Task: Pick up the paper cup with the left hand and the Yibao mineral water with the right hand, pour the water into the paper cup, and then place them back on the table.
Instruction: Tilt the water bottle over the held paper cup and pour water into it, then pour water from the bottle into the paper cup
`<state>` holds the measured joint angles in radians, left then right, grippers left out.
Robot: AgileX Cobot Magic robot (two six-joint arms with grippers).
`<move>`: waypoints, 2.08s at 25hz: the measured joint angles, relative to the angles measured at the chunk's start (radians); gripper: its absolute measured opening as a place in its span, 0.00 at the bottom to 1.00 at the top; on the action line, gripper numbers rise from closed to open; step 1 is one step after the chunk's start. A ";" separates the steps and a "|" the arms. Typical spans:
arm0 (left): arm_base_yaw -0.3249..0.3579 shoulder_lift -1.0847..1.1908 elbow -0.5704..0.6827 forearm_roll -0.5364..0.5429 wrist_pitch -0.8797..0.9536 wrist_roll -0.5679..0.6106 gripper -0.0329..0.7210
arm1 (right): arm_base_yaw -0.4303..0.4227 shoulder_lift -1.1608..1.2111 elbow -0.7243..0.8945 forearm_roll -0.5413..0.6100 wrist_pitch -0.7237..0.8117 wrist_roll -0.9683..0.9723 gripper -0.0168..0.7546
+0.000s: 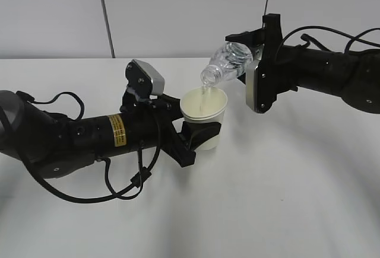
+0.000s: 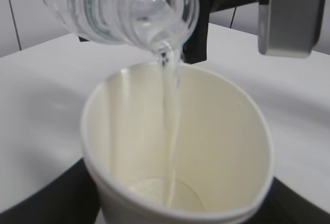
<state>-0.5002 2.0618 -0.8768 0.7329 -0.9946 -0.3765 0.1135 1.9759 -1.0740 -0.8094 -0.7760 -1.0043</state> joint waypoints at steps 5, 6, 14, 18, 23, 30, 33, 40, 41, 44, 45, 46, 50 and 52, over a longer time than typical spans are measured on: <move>0.000 0.000 0.000 0.001 0.000 0.000 0.63 | 0.000 0.000 0.000 0.013 -0.002 -0.011 0.67; 0.000 0.000 0.000 0.003 0.000 0.000 0.63 | 0.000 0.000 0.000 0.013 -0.002 -0.011 0.67; 0.000 0.000 0.000 0.006 0.000 0.000 0.63 | 0.000 0.000 0.000 0.024 -0.004 -0.035 0.67; 0.000 0.000 0.000 0.006 0.001 0.000 0.63 | 0.000 0.000 0.000 0.025 -0.004 -0.039 0.67; 0.000 0.000 0.000 0.006 0.004 0.000 0.63 | 0.000 0.000 0.000 0.027 -0.004 -0.052 0.67; 0.000 0.000 0.000 0.006 0.006 0.000 0.63 | 0.000 0.000 0.000 0.035 -0.004 -0.063 0.67; 0.000 0.000 0.000 0.006 0.007 0.000 0.63 | 0.000 0.000 0.000 0.042 -0.004 -0.066 0.67; 0.000 0.000 0.000 0.007 0.007 0.000 0.63 | 0.000 0.000 0.000 0.050 -0.004 -0.079 0.67; 0.000 0.000 0.000 0.007 0.007 0.000 0.63 | 0.000 0.000 0.000 0.050 -0.004 -0.081 0.67; 0.000 0.000 0.000 0.007 0.007 0.000 0.63 | 0.000 0.000 0.000 0.050 -0.004 -0.089 0.67; 0.000 0.000 0.000 0.007 0.007 0.000 0.63 | 0.000 0.000 0.000 0.050 -0.004 -0.094 0.67; 0.000 0.000 0.000 0.007 0.007 0.000 0.63 | 0.000 0.000 0.000 0.050 -0.004 -0.099 0.67; 0.000 0.000 0.000 0.007 0.007 0.000 0.63 | 0.000 0.000 0.000 0.050 -0.006 -0.103 0.67; 0.000 0.000 0.000 0.007 0.008 0.000 0.63 | 0.000 0.000 0.000 0.050 -0.006 -0.103 0.67</move>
<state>-0.5002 2.0618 -0.8768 0.7396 -0.9864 -0.3765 0.1135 1.9759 -1.0740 -0.7598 -0.7816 -1.1072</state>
